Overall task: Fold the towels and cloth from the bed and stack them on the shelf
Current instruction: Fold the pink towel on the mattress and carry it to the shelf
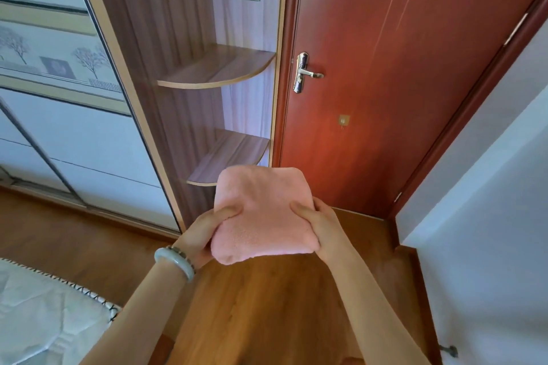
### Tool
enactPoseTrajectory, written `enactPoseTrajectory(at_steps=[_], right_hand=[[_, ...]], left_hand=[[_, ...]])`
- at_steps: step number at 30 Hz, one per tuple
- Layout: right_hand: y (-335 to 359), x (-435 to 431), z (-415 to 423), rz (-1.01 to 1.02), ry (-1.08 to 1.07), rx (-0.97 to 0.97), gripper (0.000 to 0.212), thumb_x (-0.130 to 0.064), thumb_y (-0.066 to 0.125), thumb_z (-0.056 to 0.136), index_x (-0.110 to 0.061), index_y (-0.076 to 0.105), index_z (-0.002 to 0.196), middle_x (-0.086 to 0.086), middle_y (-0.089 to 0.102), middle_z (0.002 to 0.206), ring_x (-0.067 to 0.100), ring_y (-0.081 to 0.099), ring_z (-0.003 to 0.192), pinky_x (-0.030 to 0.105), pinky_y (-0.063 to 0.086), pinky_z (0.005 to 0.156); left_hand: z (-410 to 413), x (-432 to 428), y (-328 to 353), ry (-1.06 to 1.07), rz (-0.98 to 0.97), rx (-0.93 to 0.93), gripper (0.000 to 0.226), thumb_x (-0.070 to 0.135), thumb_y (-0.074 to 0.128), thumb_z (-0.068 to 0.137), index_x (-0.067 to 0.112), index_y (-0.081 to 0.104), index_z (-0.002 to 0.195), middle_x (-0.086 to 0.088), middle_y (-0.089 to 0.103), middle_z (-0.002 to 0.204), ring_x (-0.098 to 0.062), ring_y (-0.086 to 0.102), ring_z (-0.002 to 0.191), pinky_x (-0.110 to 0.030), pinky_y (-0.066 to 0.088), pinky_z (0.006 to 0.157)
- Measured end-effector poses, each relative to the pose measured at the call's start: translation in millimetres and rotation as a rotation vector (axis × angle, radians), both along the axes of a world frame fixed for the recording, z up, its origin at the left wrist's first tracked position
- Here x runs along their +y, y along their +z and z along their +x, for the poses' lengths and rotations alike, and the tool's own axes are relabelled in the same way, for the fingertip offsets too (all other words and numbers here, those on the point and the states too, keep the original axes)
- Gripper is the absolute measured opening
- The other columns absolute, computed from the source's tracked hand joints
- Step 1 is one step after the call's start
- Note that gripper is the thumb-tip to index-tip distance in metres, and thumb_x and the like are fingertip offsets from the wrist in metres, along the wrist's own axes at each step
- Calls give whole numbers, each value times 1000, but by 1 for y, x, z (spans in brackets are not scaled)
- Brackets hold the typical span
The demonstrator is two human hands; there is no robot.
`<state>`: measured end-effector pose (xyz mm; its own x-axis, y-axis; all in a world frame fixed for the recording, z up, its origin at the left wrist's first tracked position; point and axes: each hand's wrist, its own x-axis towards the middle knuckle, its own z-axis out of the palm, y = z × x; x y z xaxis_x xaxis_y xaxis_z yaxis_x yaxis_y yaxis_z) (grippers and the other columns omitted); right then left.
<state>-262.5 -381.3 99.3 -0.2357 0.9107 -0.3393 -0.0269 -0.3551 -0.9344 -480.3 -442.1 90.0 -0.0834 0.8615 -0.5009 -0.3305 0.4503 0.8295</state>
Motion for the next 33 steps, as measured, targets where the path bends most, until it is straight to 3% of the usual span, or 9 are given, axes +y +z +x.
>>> enactPoseTrajectory(at_steps=[3, 6, 8, 12, 17, 21, 27, 30, 33], right_hand=[[-4, 53, -14, -15, 14, 25, 52, -24, 72, 80, -15, 54, 128, 5, 65, 115, 21, 65, 101, 31, 56, 74], [-6, 105, -33, -1, 25, 35, 52, -23, 72, 80, -13, 54, 128, 5, 66, 114, 22, 65, 101, 38, 56, 85], [-5, 144, -52, 4, 37, 25, 55, -25, 73, 80, -12, 53, 129, 5, 65, 115, 22, 65, 102, 40, 54, 90], [6, 227, -94, 41, 51, 44, 52, -25, 71, 81, -13, 53, 128, 5, 65, 115, 21, 64, 102, 37, 54, 88], [33, 330, -149, 94, 77, 38, 41, -22, 72, 80, -13, 59, 118, 5, 67, 109, 22, 65, 100, 40, 53, 90], [49, 393, -194, 120, 158, 54, 26, -24, 72, 80, -20, 63, 104, 5, 69, 106, 24, 66, 100, 44, 52, 92], [65, 478, -267, 147, 331, 77, 28, -17, 70, 83, -12, 63, 110, 7, 71, 102, 20, 69, 93, 34, 56, 84], [66, 524, -306, 151, 461, 26, 32, -21, 72, 81, -10, 65, 110, 10, 71, 106, 20, 69, 95, 33, 56, 81], [66, 566, -344, 201, 571, -49, 37, -22, 75, 78, -9, 66, 111, 9, 71, 103, 22, 69, 95, 34, 56, 82]], left_hand=[[-7, 45, 0, 32, 63, 63, 80, 44, 84, 54, -2, 61, 116, -20, 73, 97, -31, 71, 92, -37, 57, 68], [-12, 91, 3, 153, 120, 203, 51, 39, 75, 72, 2, 61, 103, -8, 75, 75, -17, 72, 68, -23, 53, 51], [-28, 127, -1, 244, 153, 254, 45, 33, 70, 82, 8, 51, 114, -5, 70, 88, -16, 68, 74, -17, 50, 46], [-76, 208, 1, 300, 259, 234, 82, 48, 80, 66, 26, 39, 134, -10, 59, 122, -25, 67, 99, -35, 59, 64], [-121, 294, 35, 364, 389, 242, 60, 35, 73, 80, 32, 42, 132, 3, 53, 129, -17, 58, 111, -38, 55, 83], [-155, 345, 60, 399, 453, 258, 47, 23, 65, 87, 41, 46, 126, 1, 58, 124, -13, 61, 105, -26, 54, 68], [-212, 396, 73, 498, 471, 361, 65, 25, 68, 86, 45, 37, 139, 13, 41, 143, -14, 42, 131, -42, 37, 109], [-229, 418, 74, 575, 441, 441, 64, 26, 60, 92, 43, 29, 145, 16, 35, 141, -10, 39, 129, -28, 39, 100], [-241, 439, 71, 637, 351, 535, 62, 31, 53, 96, 42, 20, 148, 13, 35, 135, -6, 40, 120, -12, 41, 76]])
